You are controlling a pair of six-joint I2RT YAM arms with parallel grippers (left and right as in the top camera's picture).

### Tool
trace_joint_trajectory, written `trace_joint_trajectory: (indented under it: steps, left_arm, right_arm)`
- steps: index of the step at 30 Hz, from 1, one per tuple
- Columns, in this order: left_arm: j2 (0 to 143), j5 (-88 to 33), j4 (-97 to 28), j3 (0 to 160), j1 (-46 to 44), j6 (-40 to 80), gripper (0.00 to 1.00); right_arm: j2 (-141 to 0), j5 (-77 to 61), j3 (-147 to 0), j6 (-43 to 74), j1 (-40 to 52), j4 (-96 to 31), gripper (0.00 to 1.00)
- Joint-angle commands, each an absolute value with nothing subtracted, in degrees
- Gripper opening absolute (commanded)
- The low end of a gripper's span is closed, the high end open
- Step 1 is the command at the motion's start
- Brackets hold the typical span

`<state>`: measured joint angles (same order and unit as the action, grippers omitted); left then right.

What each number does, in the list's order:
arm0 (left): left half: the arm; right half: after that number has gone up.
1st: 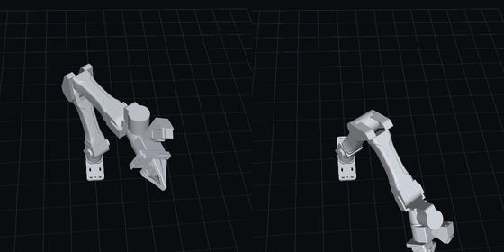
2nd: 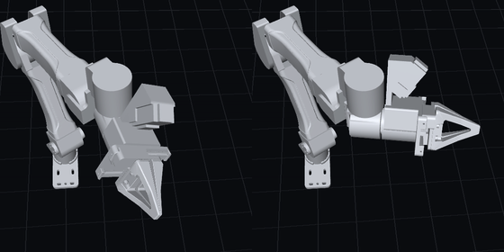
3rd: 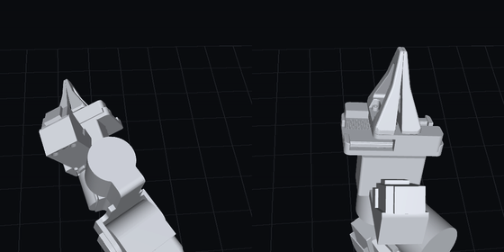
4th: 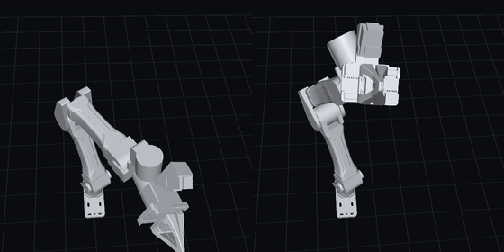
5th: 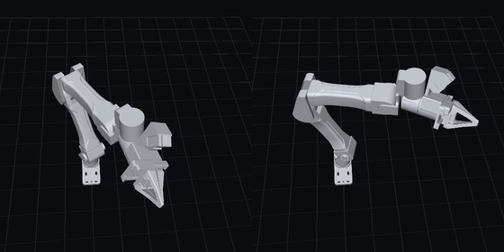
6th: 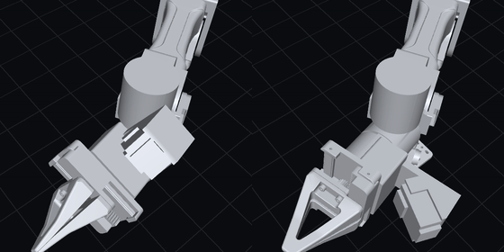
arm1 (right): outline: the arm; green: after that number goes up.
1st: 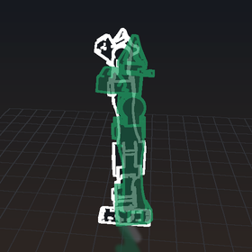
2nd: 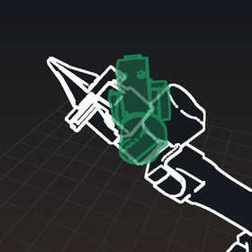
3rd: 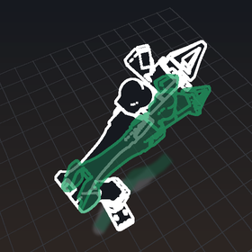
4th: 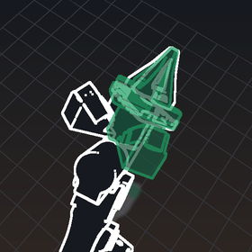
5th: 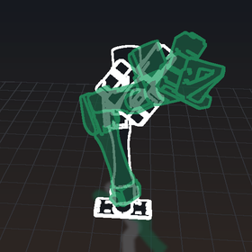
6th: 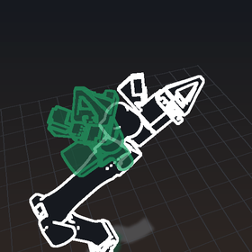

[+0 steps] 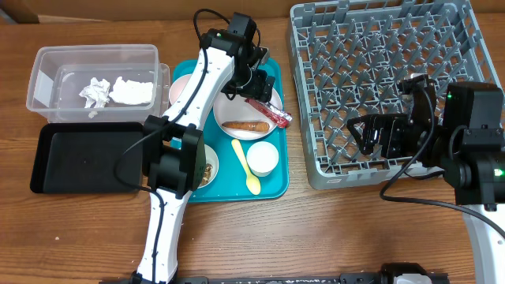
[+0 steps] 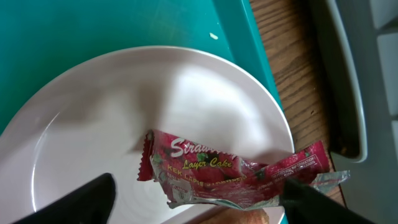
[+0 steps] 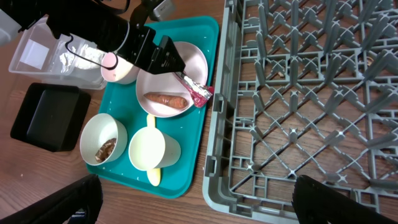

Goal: Sort waste into correct bins and load items into the dishwasher
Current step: 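Reach the left gripper to the plate and grasp the red wrapper, then carry the red wrapper left and drop it into the clear bin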

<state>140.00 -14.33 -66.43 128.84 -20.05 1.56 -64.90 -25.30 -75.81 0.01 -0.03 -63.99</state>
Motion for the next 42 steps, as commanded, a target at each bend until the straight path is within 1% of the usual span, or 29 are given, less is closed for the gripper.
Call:
trace_joint_trajectory:
  steps: [1,3,7,8,9,11,12,19,25,28,32,35,38,42]
  left_arm:
    - [140.38,-14.04,-66.59,127.46,-20.36,1.76,0.77]
    - [140.38,-14.02,-66.06,126.28,-20.58,1.8,0.73]
    - [140.38,-14.0,-63.81,123.17,-20.64,3.75,0.71]
    - [140.38,-13.98,-63.22,122.54,-20.64,4.38,0.65]
    - [140.38,-13.98,-62.67,121.95,-20.62,4.93,0.52]
    - [140.38,-13.98,-62.28,121.45,-20.53,6.13,0.15]
    - [140.38,-13.98,-62.26,121.45,-20.49,6.59,0.04]
    - [139.79,-14.85,-65.76,126.96,-19.35,8.34,0.04]
    - [139.74,-14.74,-73.12,138.15,-17.04,9.45,0.04]
    - [139.74,-14.37,-77.93,145.53,-14.5,9.47,0.04]
    - [139.74,-13.17,-84.03,154.65,-8.99,10.22,0.04]
    - [139.72,-6.0,-88.95,159.65,-3.57,12.23,0.04]
    - [139.74,2.33,-92.99,162.01,2.17,13.15,0.04]
    - [139.83,4.89,-93.54,161.36,9.3,13.13,0.04]
  right_arm:
    - [-64.69,-25.78,-77.28,0.16,-0.45,-63.75,1.0]
    - [-64.69,-25.78,-77.28,0.16,-0.45,-63.75,1.0]
    - [-64.69,-25.78,-77.28,0.16,-0.45,-63.77,1.0]
    - [-64.69,-25.78,-77.28,0.16,-0.45,-63.75,1.0]
    - [-64.69,-25.78,-77.28,0.16,-0.45,-63.77,1.0]
    - [-64.69,-25.78,-77.28,0.16,-0.45,-63.83,1.0]
    - [-64.69,-25.78,-77.28,0.16,-0.45,-63.86,1.0]
    - [-64.69,-25.78,-77.28,0.16,-0.45,-63.81,1.0]
    - [-64.69,-25.76,-77.28,0.16,-0.45,-63.81,1.0]
    - [-64.69,-25.78,-77.28,0.16,-0.45,-63.81,1.0]
    - [-64.69,-25.78,-77.28,0.16,-0.45,-63.81,1.0]
    - [-64.69,-25.78,-77.28,0.16,-0.45,-63.79,1.0]
    - [-64.71,-25.78,-77.28,0.16,-0.45,-63.79,1.0]
    - [-64.71,-25.78,-77.28,0.16,-0.45,-63.7,1.0]
